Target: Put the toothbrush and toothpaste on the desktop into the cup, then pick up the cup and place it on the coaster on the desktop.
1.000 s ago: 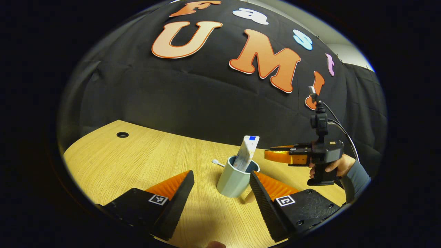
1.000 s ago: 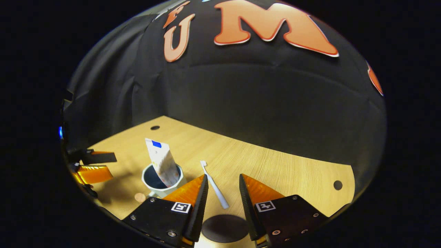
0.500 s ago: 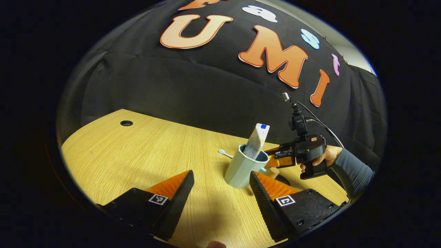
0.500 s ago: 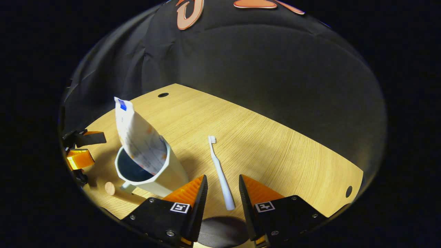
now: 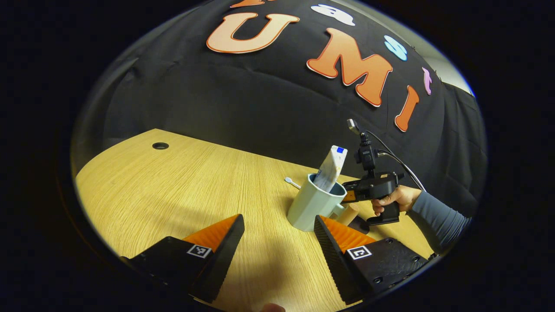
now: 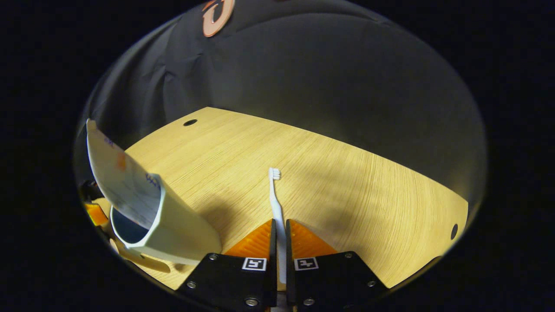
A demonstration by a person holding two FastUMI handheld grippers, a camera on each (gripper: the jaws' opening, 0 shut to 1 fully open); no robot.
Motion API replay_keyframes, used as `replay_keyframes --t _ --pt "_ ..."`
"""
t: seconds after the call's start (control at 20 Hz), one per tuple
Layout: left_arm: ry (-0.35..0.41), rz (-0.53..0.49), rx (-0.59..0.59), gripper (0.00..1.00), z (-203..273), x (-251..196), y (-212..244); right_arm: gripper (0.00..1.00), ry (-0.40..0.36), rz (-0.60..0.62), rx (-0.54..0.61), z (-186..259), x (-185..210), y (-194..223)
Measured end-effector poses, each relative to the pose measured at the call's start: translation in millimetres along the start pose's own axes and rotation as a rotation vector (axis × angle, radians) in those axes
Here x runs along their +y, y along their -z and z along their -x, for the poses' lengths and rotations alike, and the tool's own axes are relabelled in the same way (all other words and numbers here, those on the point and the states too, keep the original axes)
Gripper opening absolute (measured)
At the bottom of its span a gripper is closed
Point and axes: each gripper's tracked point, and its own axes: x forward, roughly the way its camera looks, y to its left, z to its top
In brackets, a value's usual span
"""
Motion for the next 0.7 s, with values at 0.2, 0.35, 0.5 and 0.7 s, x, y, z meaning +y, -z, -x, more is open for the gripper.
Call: replay_keyframes --t 0.2,0.35,0.5,0.7 --pt "0.008 0.014 0.001 0.97 2 -3 1 0.03 0.007 -0.027 0.038 5 3 5" --pt "0.008 0.017 -0.001 0.97 3 -4 0 0.02 0.012 -0.041 0.007 7 -1 2" --pt "0.006 0.027 0.0 0.97 6 -2 0 0.02 0.022 -0.096 -0.07 10 -2 -11" --pt "0.018 0.043 -0.007 0.97 11 -6 -3 0.02 0.0 -0.187 -0.22 24 6 -48"
